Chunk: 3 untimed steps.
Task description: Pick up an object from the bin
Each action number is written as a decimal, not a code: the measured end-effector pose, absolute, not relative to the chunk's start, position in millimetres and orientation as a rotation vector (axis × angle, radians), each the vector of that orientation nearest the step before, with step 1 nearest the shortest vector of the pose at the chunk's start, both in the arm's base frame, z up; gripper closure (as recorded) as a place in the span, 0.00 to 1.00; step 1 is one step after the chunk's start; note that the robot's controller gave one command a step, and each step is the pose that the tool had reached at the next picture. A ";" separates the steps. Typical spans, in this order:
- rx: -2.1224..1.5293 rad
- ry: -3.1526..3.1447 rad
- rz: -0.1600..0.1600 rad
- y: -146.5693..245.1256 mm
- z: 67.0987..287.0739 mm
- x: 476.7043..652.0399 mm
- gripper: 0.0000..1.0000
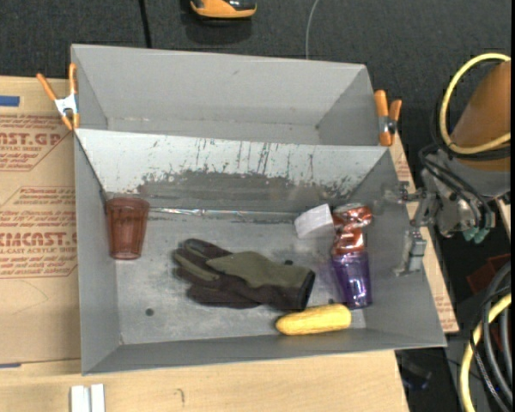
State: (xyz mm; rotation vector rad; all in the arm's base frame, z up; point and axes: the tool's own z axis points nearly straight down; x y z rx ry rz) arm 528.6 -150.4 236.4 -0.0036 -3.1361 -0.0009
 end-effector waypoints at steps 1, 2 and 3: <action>0.000 -3.144 0.002 -149.6 240.9 530.3 0.00; 0.123 -3.144 0.002 -102.0 160.7 509.7 0.00; 0.098 -3.137 -0.003 -92.6 143.6 489.7 0.00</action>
Offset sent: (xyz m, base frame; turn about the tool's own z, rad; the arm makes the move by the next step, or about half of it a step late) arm -0.0427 0.1023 -0.1664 -0.1695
